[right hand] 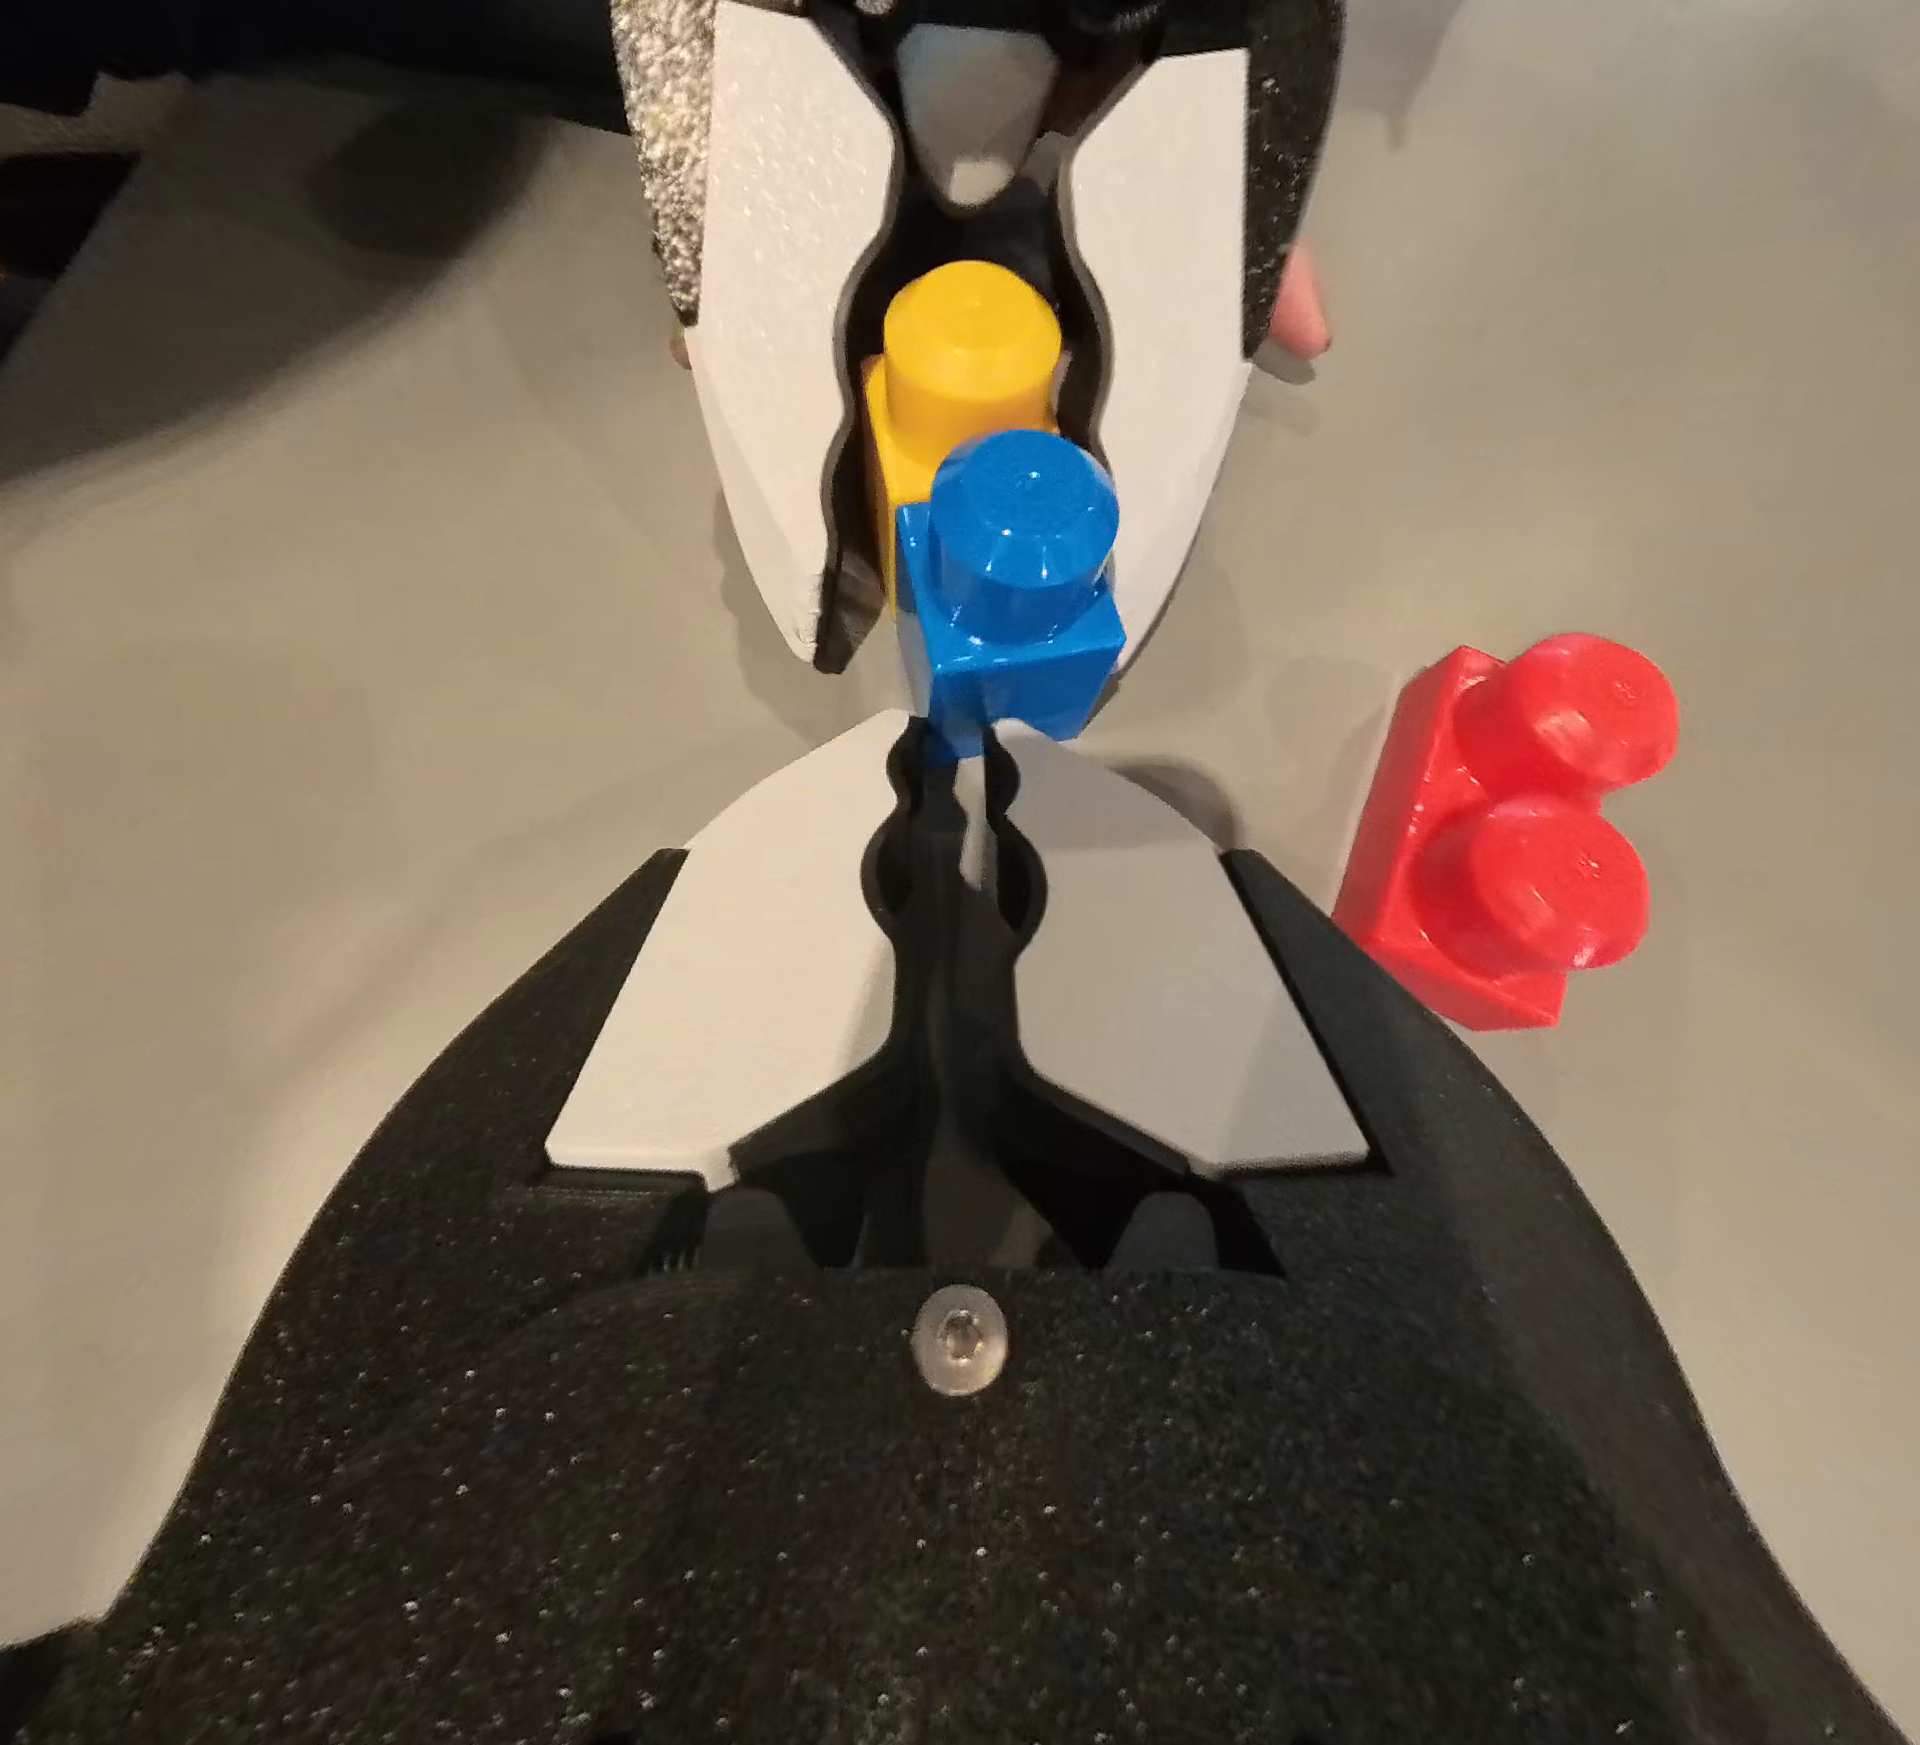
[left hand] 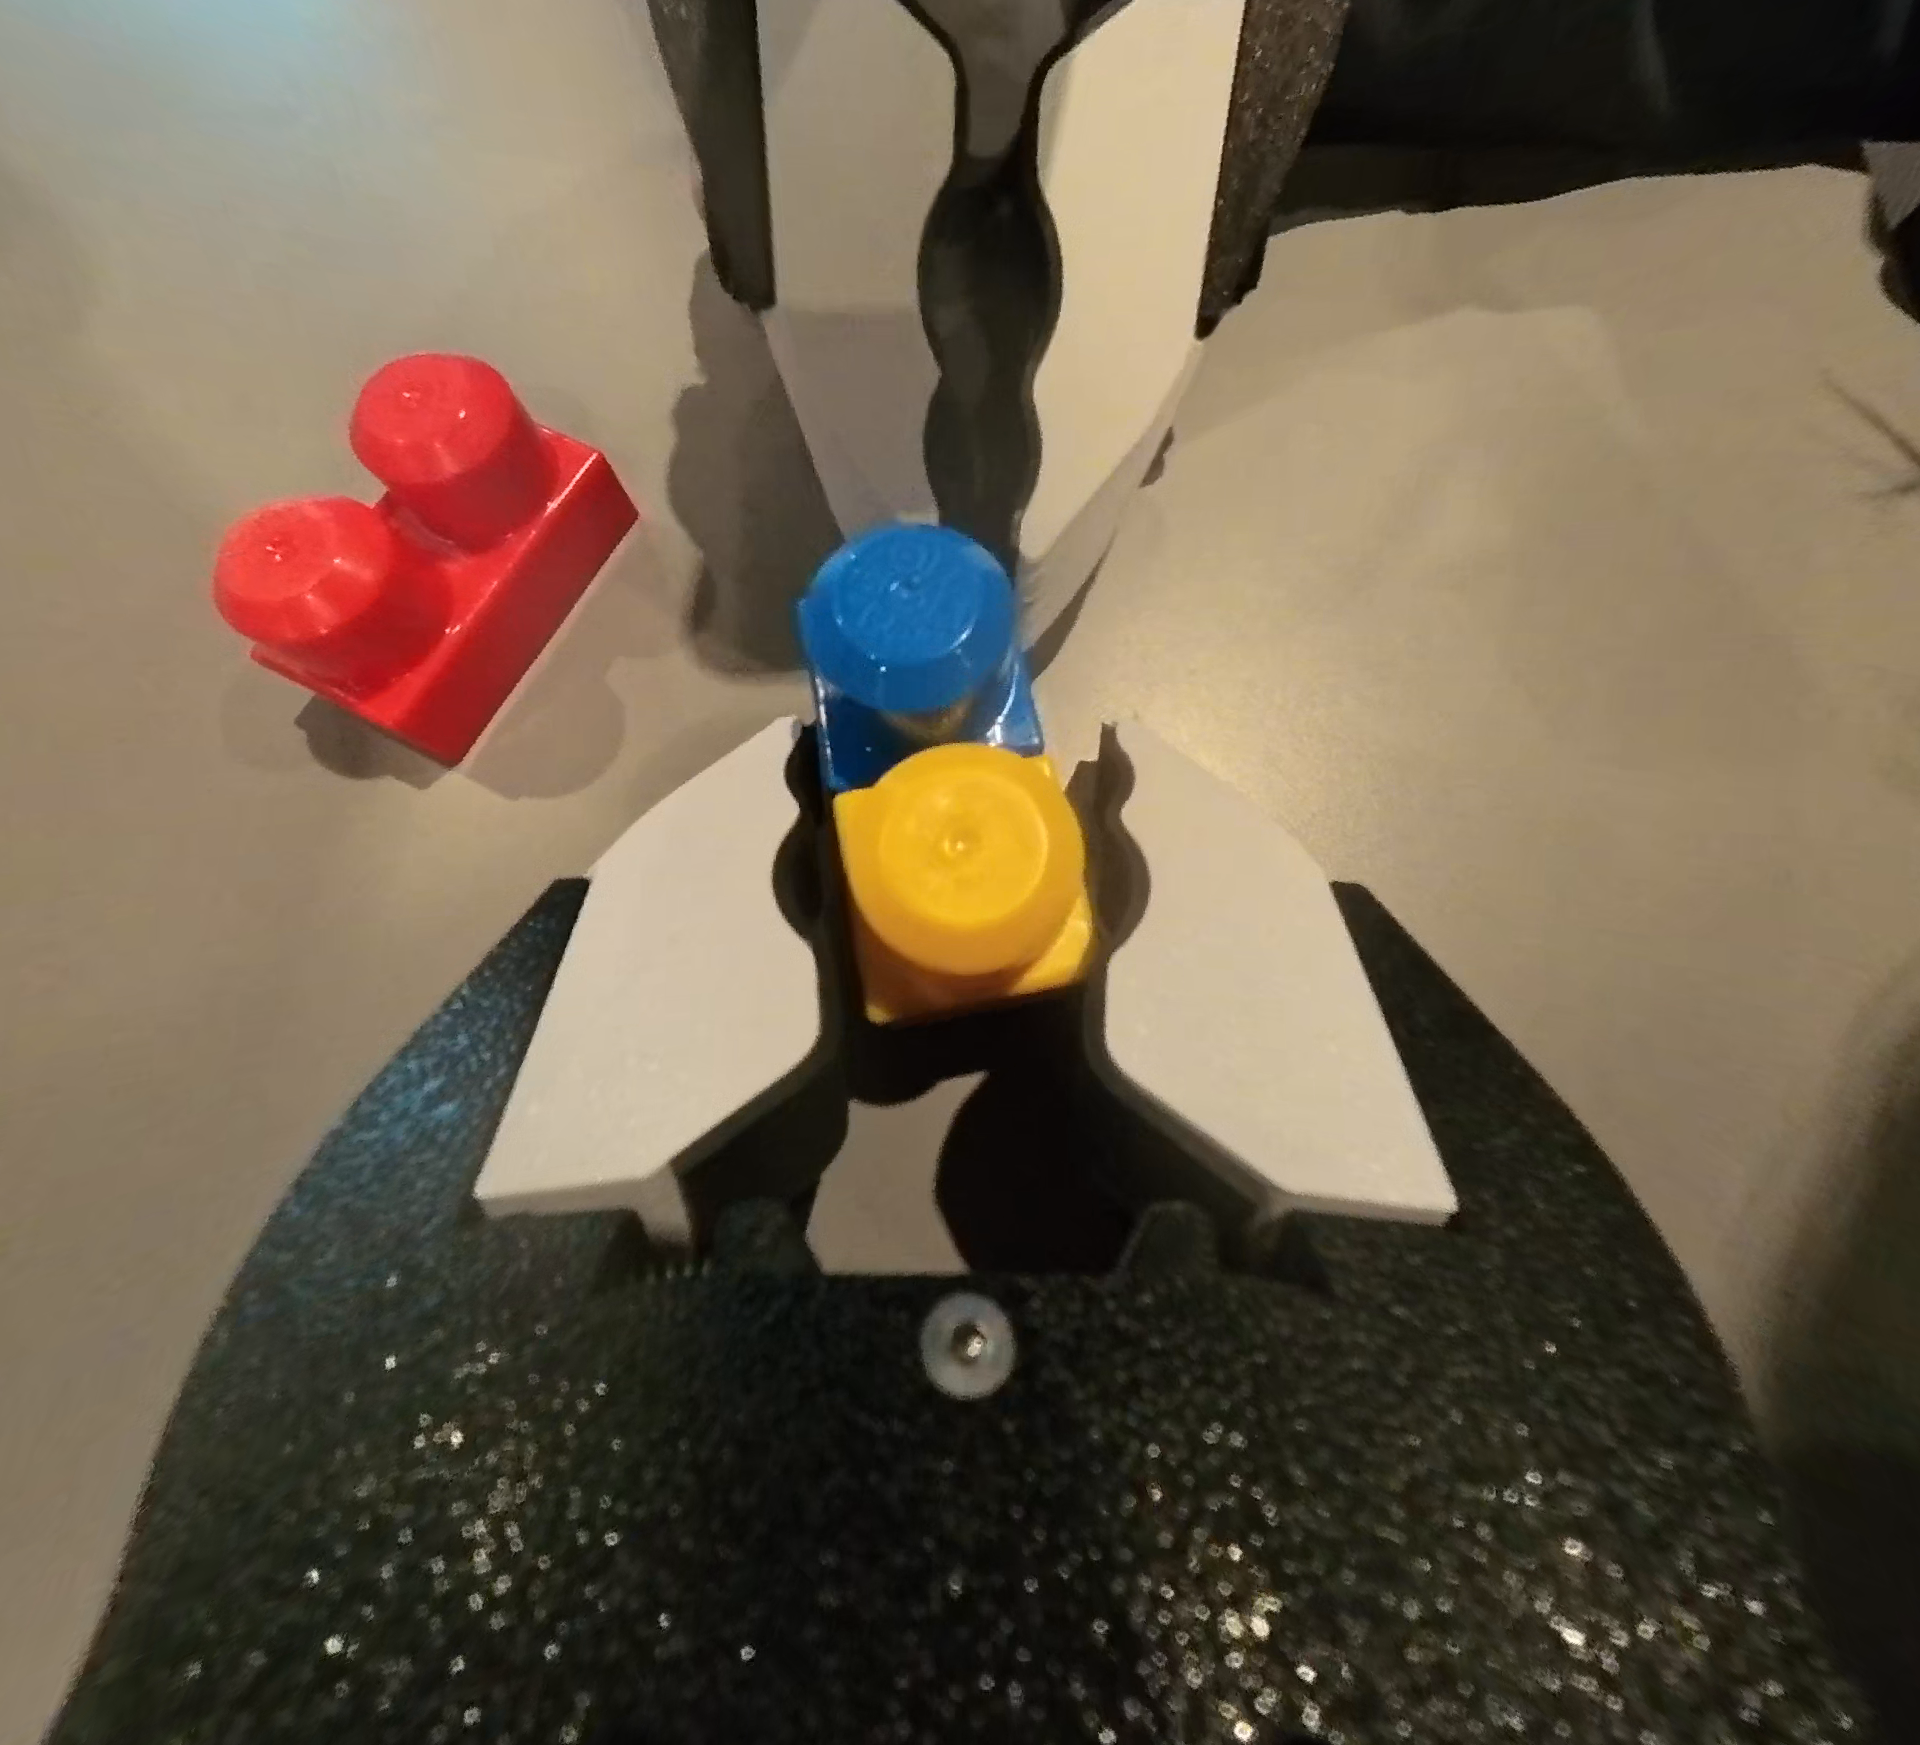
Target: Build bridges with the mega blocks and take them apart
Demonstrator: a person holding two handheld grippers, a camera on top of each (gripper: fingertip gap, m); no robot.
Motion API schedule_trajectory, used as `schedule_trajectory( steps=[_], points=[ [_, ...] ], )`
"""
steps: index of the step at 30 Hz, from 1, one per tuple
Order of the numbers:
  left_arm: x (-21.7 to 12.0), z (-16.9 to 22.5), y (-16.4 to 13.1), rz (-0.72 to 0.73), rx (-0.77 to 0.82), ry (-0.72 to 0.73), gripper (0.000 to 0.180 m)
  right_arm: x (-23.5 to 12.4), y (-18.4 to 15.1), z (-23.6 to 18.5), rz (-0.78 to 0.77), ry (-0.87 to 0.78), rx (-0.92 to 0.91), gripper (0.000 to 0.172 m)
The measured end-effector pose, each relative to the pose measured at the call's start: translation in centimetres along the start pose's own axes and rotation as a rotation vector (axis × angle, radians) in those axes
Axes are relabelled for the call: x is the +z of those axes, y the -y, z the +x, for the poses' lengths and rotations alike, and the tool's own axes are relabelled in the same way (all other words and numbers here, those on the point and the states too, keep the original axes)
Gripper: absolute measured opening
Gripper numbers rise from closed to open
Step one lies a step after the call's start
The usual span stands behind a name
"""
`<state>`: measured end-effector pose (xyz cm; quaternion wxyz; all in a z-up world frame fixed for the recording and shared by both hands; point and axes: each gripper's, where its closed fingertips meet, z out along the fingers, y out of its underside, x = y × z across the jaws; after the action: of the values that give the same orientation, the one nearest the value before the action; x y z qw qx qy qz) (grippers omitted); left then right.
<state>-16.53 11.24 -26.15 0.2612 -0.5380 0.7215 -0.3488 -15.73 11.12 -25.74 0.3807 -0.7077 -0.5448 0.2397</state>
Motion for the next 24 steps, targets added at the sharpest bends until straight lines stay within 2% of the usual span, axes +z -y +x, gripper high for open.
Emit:
schedule_trajectory(
  steps=[1, 5, 10, 14, 18, 24],
  points=[
    [0.0, 0.0, 0.0, 0.001, 0.001, 0.001, 0.050, -0.1, 0.1, 0.2, 0.010, -0.007, 0.009, 0.011],
    [0.0, -0.1, 0.0, 0.000, -0.003, 0.009, 0.052, -0.3, 0.3, 0.6, 0.031, -0.016, 0.023, 0.011],
    [0.0, -0.1, 0.0, 0.003, 0.004, 0.010, 0.052, -0.5, 0.2, -0.2, 0.032, 0.024, -0.012, 0.003],
    [-0.1, -0.2, 0.1, 0.009, 0.012, 0.023, 0.053, -1.0, 0.5, 1.5, 0.067, -0.050, 0.041, 0.001],
    [-0.3, -0.4, -0.1, 0.007, 0.002, 0.034, 0.055, 0.2, 0.2, 1.4, 0.005, -0.065, -0.010, 0.000],
    [-0.2, -0.3, -0.1, 0.002, -0.008, 0.026, 0.054, 0.5, 0.6, 0.4, 0.013, -0.028, -0.038, 0.000]
  ],
)
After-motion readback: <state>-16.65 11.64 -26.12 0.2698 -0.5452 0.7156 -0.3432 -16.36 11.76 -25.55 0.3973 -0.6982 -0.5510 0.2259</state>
